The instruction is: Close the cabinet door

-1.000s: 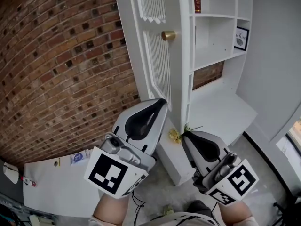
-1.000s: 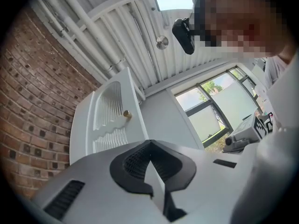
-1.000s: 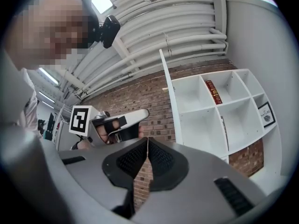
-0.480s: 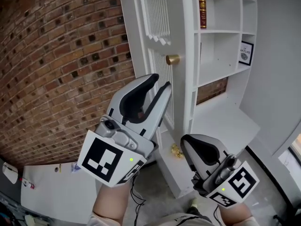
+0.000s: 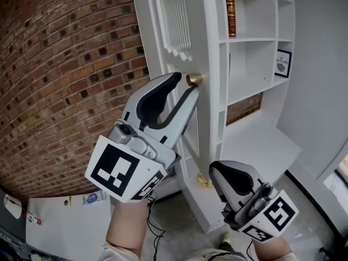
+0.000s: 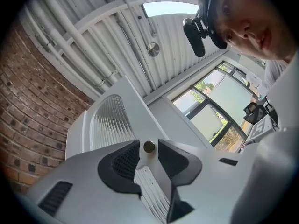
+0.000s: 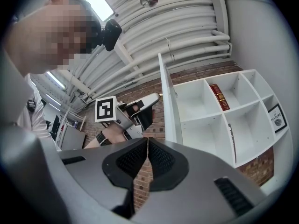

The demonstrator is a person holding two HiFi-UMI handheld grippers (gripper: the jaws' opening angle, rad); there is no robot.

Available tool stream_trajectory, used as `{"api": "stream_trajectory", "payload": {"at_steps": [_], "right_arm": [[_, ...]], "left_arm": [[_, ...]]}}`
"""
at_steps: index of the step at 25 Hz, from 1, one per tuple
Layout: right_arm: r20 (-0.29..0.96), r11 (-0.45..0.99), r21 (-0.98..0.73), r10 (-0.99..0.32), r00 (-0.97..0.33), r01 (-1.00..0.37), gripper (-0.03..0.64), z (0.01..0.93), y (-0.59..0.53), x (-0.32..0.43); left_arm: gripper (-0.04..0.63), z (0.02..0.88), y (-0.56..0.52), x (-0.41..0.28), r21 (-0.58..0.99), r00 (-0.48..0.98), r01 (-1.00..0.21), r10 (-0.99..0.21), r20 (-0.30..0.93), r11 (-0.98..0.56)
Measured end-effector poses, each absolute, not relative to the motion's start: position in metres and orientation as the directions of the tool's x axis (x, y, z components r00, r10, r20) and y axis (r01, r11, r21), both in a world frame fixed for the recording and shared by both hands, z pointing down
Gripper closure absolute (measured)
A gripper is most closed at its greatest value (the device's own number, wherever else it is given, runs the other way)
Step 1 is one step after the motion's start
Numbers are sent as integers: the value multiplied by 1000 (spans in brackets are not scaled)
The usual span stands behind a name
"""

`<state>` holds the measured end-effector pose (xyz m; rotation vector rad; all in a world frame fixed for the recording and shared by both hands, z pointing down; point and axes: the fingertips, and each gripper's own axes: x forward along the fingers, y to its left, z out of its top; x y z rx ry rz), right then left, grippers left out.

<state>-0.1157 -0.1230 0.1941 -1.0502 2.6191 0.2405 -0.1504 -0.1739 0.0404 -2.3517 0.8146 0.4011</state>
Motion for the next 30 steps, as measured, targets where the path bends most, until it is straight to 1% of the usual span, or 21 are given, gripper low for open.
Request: {"api": "stream_trajectory", "payload": {"at_steps": [9, 15, 20, 30], "right_arm": [[-340, 688, 25, -677, -653, -726, 597, 199, -125, -108], [-336, 666, 21, -698, -633, -745, 597, 201, -126, -105], [-336, 645, 11, -717, -611, -764, 598, 204, -128, -98], [-336, 582, -39, -773, -537, -813, 598, 218, -144, -55]], "left_arm": [[480, 38, -179, -140, -471, 793, -604, -421, -440, -643], [505, 36, -181, -139, -463, 796, -594, -399, -455, -658], [506, 35, -183, -129, -470, 793, -599, -399, -460, -649], [511, 37, -198, -89, -462, 781, -616, -419, -463, -638]]}}
